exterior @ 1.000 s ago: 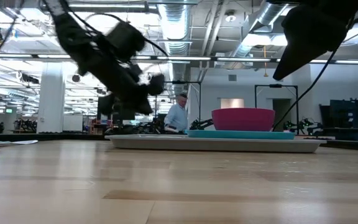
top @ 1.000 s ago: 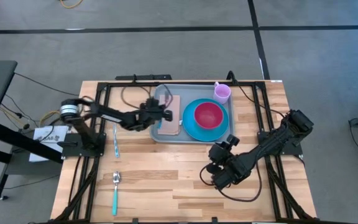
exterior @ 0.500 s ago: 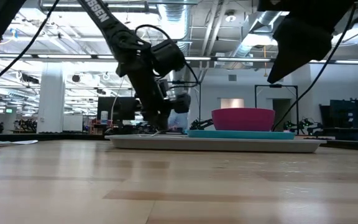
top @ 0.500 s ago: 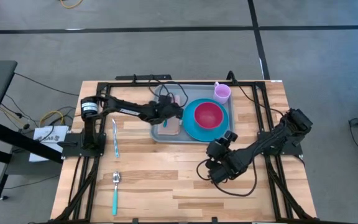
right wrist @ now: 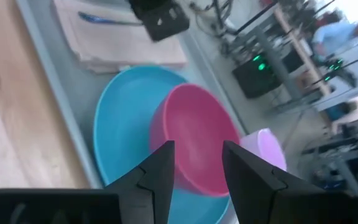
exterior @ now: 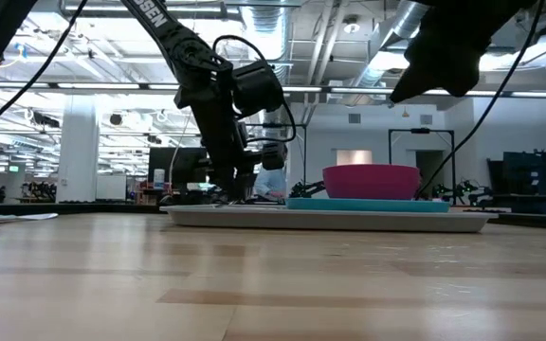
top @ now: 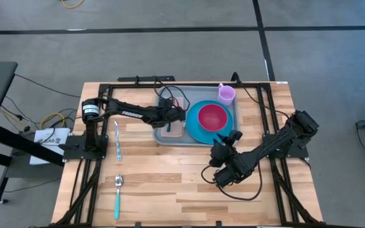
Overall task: Set up tray
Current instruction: Put the blue fork on the brown napkin, then put the blue knife to the left of the blue fork on the brown napkin
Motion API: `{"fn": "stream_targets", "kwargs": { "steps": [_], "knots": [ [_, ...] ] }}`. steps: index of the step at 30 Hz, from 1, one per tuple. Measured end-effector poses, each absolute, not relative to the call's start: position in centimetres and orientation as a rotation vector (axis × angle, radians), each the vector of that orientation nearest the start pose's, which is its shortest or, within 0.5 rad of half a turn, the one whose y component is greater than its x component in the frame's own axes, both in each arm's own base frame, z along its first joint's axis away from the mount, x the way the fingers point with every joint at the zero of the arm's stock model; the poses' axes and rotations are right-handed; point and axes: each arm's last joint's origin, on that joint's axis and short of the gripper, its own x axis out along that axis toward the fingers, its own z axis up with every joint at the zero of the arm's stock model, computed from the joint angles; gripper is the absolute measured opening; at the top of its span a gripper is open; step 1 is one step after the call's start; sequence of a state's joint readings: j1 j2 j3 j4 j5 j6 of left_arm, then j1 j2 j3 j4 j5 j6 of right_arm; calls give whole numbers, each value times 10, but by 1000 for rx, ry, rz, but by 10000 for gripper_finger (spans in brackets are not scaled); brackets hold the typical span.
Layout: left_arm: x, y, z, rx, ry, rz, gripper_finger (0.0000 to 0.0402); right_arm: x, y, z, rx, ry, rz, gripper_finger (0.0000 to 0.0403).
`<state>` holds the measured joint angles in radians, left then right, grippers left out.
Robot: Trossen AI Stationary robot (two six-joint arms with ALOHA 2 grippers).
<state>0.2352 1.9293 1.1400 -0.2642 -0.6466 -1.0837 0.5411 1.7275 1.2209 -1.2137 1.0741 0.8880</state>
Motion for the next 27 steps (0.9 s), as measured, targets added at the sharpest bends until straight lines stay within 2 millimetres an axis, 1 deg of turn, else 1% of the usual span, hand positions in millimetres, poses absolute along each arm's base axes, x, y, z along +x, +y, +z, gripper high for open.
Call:
{"fn": "stream_targets", "kwargs": {
  "steps": [9, 23, 25, 27],
  "knots": [
    [358, 104, 140, -705, 500, 1267, 11, 265, 126, 218, -509, 835, -831, 129],
    [358, 104, 140, -676, 525, 1259, 74, 265, 127, 218, -500, 829, -830, 129],
    [358, 104, 140, -656, 546, 1245, 78, 265, 127, 218, -497, 827, -830, 129],
    [359, 103, 147, -614, 604, 1197, 80, 266, 127, 218, -494, 827, -829, 129]
  ]
}}
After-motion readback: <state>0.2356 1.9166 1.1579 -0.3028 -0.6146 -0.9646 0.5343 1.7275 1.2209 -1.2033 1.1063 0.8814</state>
